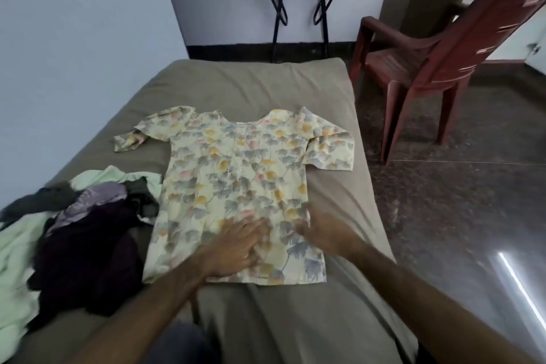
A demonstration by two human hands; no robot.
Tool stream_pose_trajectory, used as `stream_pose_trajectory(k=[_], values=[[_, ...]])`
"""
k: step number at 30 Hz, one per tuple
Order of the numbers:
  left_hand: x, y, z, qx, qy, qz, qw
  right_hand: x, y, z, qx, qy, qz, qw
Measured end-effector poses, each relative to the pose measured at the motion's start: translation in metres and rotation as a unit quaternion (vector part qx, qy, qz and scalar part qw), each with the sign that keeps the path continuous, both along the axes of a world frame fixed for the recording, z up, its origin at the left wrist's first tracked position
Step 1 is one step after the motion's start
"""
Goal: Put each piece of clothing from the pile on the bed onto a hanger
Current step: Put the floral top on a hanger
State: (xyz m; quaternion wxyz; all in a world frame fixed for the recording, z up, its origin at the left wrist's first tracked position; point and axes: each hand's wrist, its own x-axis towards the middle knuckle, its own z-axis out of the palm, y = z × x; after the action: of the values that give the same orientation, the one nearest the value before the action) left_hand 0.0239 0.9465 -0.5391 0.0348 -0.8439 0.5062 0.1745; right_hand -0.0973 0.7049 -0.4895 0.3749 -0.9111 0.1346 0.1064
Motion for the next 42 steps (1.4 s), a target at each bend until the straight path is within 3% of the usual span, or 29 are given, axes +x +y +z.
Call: stream_pose_trajectory(k=[3,6,8,12,20,23,25,26,28,30,31,33,35,38,42], values=[[0.012,0.064,0.014,-0.003,-0.044,0.163,0.986,-0.007,0.031,-0.031,-0.078,0.038,-0.002,0.996],[0.022,0.122,0.030,-0.028,-0.046,0.345,0.937,-0.016,0.036,-0.038,-0.117,0.008,-0.041,0.992],[0.022,0.152,0.036,-0.016,-0.008,0.378,0.926,-0.023,0.030,-0.031,-0.117,-0.005,-0.067,0.991],[0.008,0.178,0.038,0.031,-0.024,0.293,0.955,-0.039,0.009,-0.021,-0.074,-0.009,-0.107,0.991],[-0.003,0.195,0.046,-0.044,-0.091,0.248,0.964,-0.051,0.001,-0.016,-0.124,0.038,-0.078,0.988],[-0.001,0.211,0.058,0.038,-0.087,0.217,0.972,-0.055,0.002,-0.013,-0.192,0.064,-0.062,0.977],[-0.002,0.218,0.060,0.084,-0.127,0.189,0.970,-0.064,0.008,-0.011,-0.292,0.066,-0.049,0.953],[-0.004,0.219,0.057,0.067,-0.157,0.182,0.968,-0.069,0.015,-0.012,-0.377,0.034,-0.032,0.925],[-0.007,0.215,0.051,-0.054,-0.218,0.149,0.963,-0.074,0.035,-0.010,-0.500,-0.056,0.026,0.864],[-0.009,0.199,0.049,-0.152,-0.220,0.068,0.961,-0.069,0.060,-0.006,-0.470,-0.113,0.092,0.871],[-0.009,0.188,0.049,-0.155,-0.210,0.019,0.965,-0.065,0.071,-0.007,-0.428,-0.119,0.130,0.886],[-0.010,0.163,0.047,-0.110,-0.151,-0.027,0.982,-0.058,0.088,-0.015,-0.378,-0.098,0.183,0.902],[-0.014,0.139,0.043,-0.036,-0.081,-0.006,0.996,-0.057,0.096,-0.025,-0.378,-0.095,0.203,0.898],[-0.016,0.118,0.032,0.050,-0.133,-0.017,0.990,-0.059,0.098,-0.038,-0.417,-0.109,0.222,0.874],[-0.011,0.119,0.017,0.040,-0.184,-0.028,0.982,-0.061,0.087,-0.042,-0.444,-0.133,0.193,0.865]])
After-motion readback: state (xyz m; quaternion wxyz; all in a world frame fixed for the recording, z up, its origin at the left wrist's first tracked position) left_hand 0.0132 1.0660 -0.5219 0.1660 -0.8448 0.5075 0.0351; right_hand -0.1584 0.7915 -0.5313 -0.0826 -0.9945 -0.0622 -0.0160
